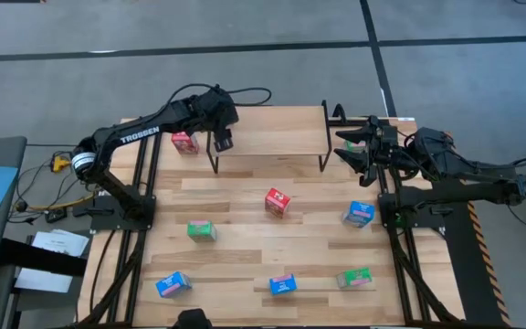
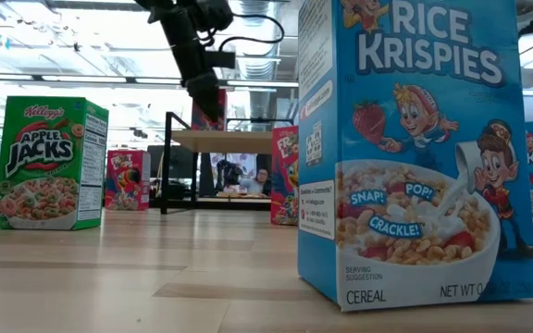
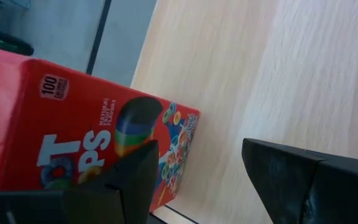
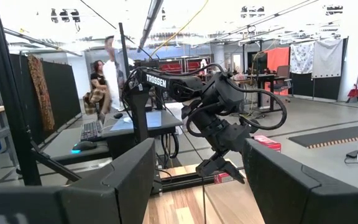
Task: Stack cereal on shelf
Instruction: Put the middle left red cereal box on the shelf, then put the top right green cereal box on the shelf
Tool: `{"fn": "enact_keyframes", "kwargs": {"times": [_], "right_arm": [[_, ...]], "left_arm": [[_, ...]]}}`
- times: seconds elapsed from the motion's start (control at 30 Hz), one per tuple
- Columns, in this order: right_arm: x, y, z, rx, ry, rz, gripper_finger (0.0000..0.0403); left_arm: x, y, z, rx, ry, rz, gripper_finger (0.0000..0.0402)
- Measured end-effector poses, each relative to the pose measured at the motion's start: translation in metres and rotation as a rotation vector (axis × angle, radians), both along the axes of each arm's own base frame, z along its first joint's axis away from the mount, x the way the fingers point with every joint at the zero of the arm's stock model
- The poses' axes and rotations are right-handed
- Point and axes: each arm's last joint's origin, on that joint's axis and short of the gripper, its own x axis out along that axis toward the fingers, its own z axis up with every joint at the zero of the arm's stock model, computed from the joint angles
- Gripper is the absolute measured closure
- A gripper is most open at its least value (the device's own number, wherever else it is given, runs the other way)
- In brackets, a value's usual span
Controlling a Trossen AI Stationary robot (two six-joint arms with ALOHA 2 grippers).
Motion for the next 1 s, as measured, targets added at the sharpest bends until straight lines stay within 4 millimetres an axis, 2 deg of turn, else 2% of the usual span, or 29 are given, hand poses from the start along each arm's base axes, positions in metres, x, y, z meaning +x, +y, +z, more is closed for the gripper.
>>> {"fn": "enact_keyframes", "kwargs": {"times": [0.47, 0.67, 1.0], "right_arm": [[0.000, 0.000, 0.000, 0.000, 0.000, -0.007, 0.0137], [-0.001, -0.003, 0.001, -0.047, 0.006, -0.122, 0.0137], [-0.005, -0.016, 0.004, -0.083, -0.003, -0.330, 0.0137]], "left_arm": [[0.010, -0.016, -0.001, -0.043, -0.035, -0.047, 0.0177], [0.016, -0.029, 0.000, -0.065, -0.059, -0.057, 0.0177], [0.024, -0.044, 0.040, -0.044, -0.153, -0.087, 0.0177]]}}
